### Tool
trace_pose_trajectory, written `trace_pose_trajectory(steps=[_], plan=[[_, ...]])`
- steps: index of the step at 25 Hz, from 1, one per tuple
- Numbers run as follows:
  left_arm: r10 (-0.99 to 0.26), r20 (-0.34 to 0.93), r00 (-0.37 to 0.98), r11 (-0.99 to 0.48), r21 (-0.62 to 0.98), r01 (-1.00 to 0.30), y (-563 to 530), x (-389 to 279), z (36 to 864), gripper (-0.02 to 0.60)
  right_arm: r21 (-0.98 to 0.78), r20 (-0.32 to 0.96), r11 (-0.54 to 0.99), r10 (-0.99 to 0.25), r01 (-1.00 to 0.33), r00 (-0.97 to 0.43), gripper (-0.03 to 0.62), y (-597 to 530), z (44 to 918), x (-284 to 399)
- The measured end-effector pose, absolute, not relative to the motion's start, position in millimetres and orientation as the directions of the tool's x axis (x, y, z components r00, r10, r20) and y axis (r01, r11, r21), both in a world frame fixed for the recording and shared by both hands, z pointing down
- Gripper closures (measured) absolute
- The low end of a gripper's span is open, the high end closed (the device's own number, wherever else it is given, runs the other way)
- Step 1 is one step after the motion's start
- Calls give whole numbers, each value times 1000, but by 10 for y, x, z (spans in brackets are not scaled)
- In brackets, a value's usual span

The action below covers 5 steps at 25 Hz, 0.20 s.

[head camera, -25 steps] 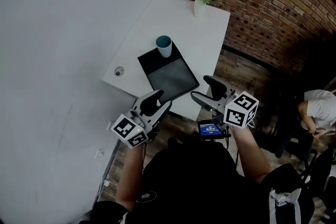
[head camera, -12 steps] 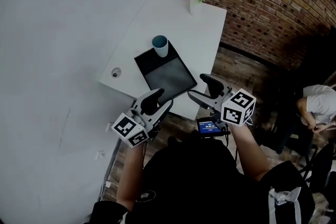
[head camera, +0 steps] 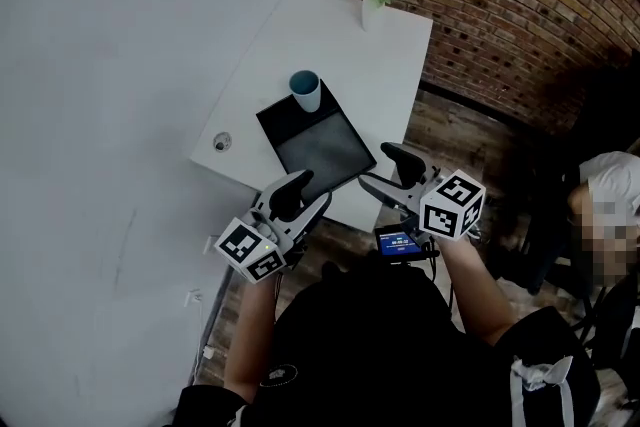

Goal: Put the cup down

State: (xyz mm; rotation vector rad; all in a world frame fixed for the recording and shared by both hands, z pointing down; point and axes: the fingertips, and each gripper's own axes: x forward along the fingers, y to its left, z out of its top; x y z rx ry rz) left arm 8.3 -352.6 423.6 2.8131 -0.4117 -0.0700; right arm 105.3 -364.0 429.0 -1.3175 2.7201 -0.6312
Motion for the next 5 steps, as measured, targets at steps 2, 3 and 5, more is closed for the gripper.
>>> trace_pose_trajectory(steps=[2,3,5], plan=[[-293,-6,956,-913,298,-278,-3538,82,4230,393,-385,127,555,-760,-737,-638,250,-3645,4292,1050],[-295,-6,956,-913,298,-280,-3543,81,4225,393,-386,125,556,-759,-736,-639,252,-3649,4284,1049],[-299,-5,954,-911,298,-284,-3551,80,4213,393,-383,123,559,-758,-735,-641,252,-3655,4263,1048]])
